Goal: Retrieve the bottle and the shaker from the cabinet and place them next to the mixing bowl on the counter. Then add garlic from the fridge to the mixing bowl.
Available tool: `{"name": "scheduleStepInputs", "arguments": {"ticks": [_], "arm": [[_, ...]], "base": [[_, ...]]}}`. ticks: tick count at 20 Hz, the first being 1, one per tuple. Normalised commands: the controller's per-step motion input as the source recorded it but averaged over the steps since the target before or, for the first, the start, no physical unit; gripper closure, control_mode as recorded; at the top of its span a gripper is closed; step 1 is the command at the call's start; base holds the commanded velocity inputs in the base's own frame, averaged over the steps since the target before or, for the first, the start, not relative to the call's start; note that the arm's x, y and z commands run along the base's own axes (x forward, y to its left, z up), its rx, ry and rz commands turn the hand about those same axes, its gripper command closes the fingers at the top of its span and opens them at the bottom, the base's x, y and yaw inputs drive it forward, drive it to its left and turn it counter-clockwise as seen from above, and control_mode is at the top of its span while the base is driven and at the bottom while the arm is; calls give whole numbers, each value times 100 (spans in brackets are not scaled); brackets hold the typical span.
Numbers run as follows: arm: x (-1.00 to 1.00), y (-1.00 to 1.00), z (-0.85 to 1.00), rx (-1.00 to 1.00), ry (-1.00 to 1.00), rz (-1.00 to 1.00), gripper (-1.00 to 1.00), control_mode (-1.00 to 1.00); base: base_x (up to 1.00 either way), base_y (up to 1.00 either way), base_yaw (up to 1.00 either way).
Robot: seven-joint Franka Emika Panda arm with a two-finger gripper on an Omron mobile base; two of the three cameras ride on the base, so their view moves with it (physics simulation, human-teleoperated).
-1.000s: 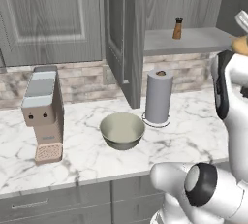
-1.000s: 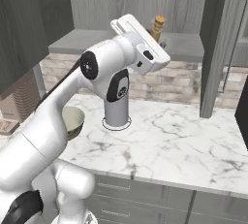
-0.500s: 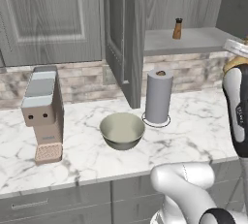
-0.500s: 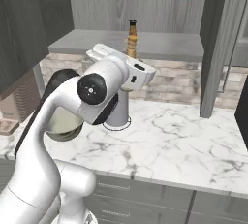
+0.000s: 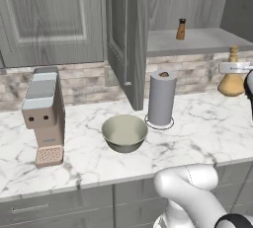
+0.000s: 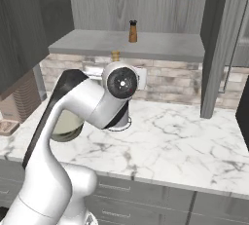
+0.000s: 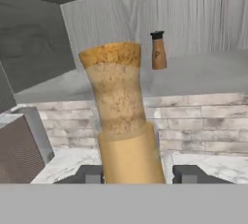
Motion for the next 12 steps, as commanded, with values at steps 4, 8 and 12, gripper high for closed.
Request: {"name": "scheduleStepInputs", "arguments": {"ticks": [4, 8, 12], "arm": [[17, 63, -64, -12, 1, 16, 100, -100], [37, 5, -58, -1, -2, 22, 100, -100], [50, -3, -47, 0, -6, 30, 100, -100]], "base": [[0, 0, 0], [0, 0, 0], [0, 0, 0]]}}
